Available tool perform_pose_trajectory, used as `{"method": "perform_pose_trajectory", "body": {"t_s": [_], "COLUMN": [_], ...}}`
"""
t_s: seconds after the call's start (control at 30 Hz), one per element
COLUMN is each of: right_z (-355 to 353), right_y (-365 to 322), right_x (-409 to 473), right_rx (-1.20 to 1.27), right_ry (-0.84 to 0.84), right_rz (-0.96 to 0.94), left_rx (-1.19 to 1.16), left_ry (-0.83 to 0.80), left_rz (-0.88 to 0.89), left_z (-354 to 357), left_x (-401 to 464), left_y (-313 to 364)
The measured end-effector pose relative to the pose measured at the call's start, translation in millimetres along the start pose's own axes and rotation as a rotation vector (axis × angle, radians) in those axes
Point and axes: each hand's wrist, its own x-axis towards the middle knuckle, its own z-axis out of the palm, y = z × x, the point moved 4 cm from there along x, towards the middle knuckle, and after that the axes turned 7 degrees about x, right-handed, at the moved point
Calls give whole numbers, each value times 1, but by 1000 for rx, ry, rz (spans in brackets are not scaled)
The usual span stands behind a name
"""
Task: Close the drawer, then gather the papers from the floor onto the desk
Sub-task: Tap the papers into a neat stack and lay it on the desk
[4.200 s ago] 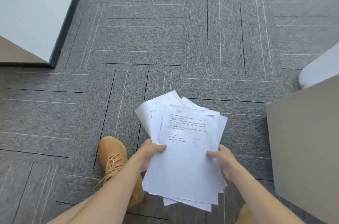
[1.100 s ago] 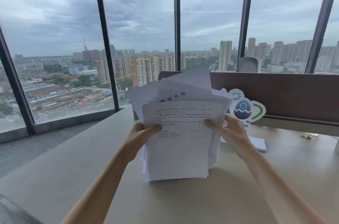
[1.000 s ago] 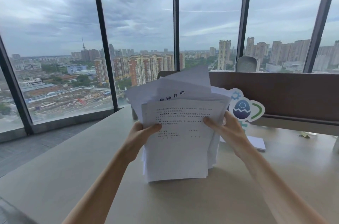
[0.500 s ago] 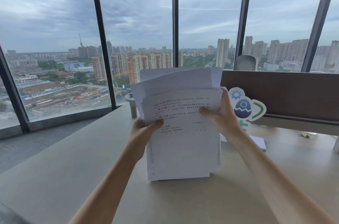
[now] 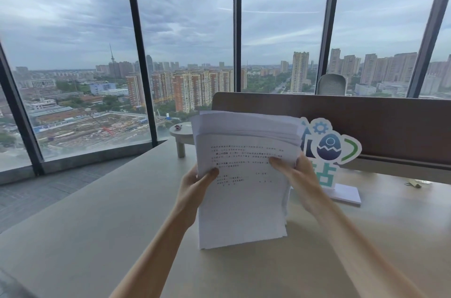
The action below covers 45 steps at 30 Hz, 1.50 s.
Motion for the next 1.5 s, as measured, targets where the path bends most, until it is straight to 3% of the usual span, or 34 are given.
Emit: {"method": "perform_pose_trajectory", "body": {"t_s": [0.2, 0.4, 0.5, 0.67, 0.87, 1.17, 1.3, 1.5], "right_z": [2, 15, 18, 14, 10, 18, 19, 16], "right_y": [28, -8, -23, 1, 47, 41, 16, -11], "right_x": [1, 9, 8, -3, -23, -25, -22, -7], "right_rx": [-20, -178, -140, -6, -53, -191, -223, -144], "right_ry": [118, 198, 200, 100, 64, 138, 153, 136], "right_rz": [51, -143, -141, 43, 93, -22, -109, -182], "left_rx": [26, 169, 187, 123, 143, 80, 13, 91], "left_ry": [100, 282, 343, 270, 167, 278, 234, 176], "left_rz": [-5, 243, 319, 207, 76, 130, 163, 170], "left_z": [3, 10, 11, 10, 10, -1, -2, 3], "left_x": [0, -2, -5, -6, -10, -14, -15, -12], "left_y": [-7, 22, 35, 11, -26, -27, -18, -17]}}
